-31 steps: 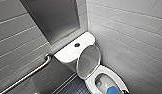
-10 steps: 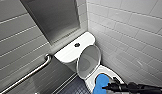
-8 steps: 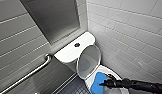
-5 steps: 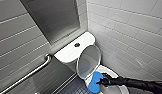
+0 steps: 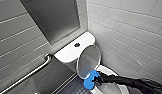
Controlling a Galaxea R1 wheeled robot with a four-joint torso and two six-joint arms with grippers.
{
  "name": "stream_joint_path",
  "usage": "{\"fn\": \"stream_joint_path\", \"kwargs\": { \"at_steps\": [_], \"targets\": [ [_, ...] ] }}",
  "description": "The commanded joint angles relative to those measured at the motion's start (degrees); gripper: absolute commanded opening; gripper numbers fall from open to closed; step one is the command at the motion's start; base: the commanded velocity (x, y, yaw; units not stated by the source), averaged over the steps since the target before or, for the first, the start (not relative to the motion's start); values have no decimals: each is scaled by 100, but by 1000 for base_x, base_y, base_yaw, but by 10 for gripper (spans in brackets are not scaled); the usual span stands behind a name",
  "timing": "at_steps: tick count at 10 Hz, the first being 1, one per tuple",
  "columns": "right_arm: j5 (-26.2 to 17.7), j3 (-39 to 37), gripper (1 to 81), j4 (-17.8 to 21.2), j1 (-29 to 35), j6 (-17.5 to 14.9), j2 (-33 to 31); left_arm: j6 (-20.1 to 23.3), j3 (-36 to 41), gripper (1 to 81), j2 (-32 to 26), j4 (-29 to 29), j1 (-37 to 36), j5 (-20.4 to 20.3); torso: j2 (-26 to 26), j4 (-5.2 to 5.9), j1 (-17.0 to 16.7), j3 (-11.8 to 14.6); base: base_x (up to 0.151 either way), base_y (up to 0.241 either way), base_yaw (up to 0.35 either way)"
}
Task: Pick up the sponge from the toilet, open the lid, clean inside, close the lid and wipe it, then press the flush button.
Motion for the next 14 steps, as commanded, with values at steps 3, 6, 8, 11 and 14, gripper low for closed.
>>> {"fn": "stream_joint_path", "kwargs": {
  "at_steps": [3,6,8,11,14],
  "targets": [
    [-166,465,10,-70,263,41,14,1,2,811,-30,-21,138,450,0,0,0,0,0,0,0],
    [-157,1274,10,-70,220,50,-522,1,2,811,-39,-21,138,450,0,0,0,0,0,0,0],
    [-148,1432,10,-70,62,50,-751,1,2,811,-30,-21,138,450,0,0,0,0,0,0,0],
    [-8,1432,10,-70,-168,50,-988,1,2,811,-22,-12,138,450,0,0,0,0,0,0,0],
    [18,1851,10,-148,-317,41,-1390,10,2,811,-13,6,138,450,0,0,0,0,0,0,0]
  ]
}}
